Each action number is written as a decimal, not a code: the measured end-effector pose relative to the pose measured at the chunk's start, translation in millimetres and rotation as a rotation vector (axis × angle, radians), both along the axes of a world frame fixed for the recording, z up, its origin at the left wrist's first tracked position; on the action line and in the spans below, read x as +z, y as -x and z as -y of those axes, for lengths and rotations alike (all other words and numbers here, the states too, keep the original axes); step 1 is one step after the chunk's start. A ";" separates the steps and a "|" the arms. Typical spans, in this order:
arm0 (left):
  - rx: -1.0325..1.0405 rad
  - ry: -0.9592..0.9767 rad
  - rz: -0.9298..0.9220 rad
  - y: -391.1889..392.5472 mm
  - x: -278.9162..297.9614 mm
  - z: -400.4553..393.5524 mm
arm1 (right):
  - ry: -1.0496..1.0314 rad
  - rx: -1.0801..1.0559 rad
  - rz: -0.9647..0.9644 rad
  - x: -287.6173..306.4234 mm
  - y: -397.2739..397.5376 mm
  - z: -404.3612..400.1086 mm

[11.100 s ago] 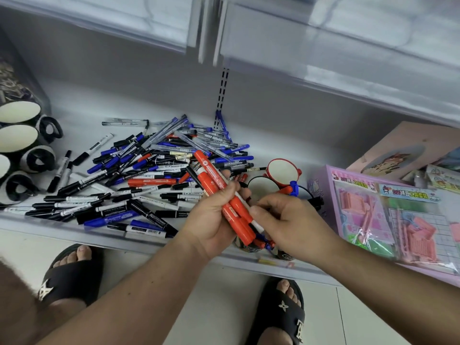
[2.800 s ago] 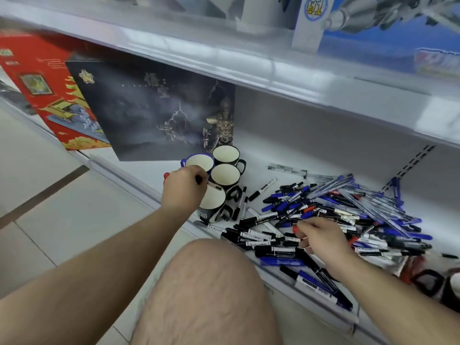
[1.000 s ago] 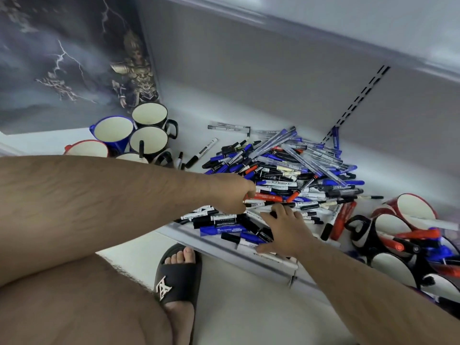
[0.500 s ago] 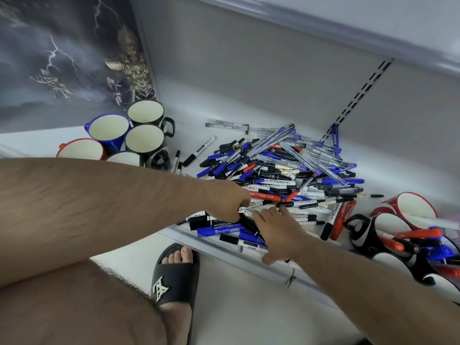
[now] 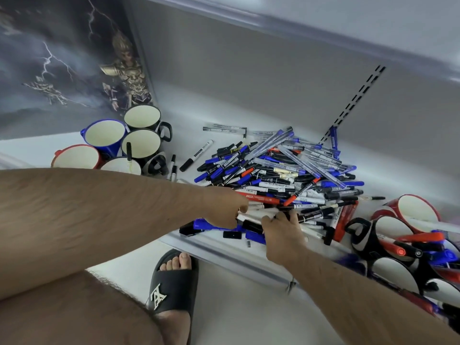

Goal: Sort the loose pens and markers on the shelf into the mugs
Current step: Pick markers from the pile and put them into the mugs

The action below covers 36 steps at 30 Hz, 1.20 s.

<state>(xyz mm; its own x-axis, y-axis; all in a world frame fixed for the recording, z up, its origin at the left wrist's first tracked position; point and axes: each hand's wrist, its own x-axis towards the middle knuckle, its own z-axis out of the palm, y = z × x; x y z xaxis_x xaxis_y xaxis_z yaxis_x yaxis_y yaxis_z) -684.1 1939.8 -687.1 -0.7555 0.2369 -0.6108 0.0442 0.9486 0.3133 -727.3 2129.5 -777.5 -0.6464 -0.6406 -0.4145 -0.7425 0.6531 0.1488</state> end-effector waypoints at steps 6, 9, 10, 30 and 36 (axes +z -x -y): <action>-0.001 0.007 0.028 -1.9 0.1 -0.5 | 0.028 -0.013 0.049 1.7 0.9 -4.9; 0.032 -0.004 0.035 -0.7 2.9 2.5 | 0.117 -0.150 0.158 5.5 10.8 -15.8; 0.051 -0.007 0.026 -0.4 4.7 4.3 | 0.138 -0.226 0.179 7.2 14.4 -19.9; 0.876 -0.801 0.153 -47.6 150.0 -85.7 | 1.125 -0.984 0.945 225.3 -56.4 -23.0; 1.186 -1.164 0.199 -85.4 152.9 -155.3 | 1.074 -0.938 0.635 249.4 -104.6 -53.7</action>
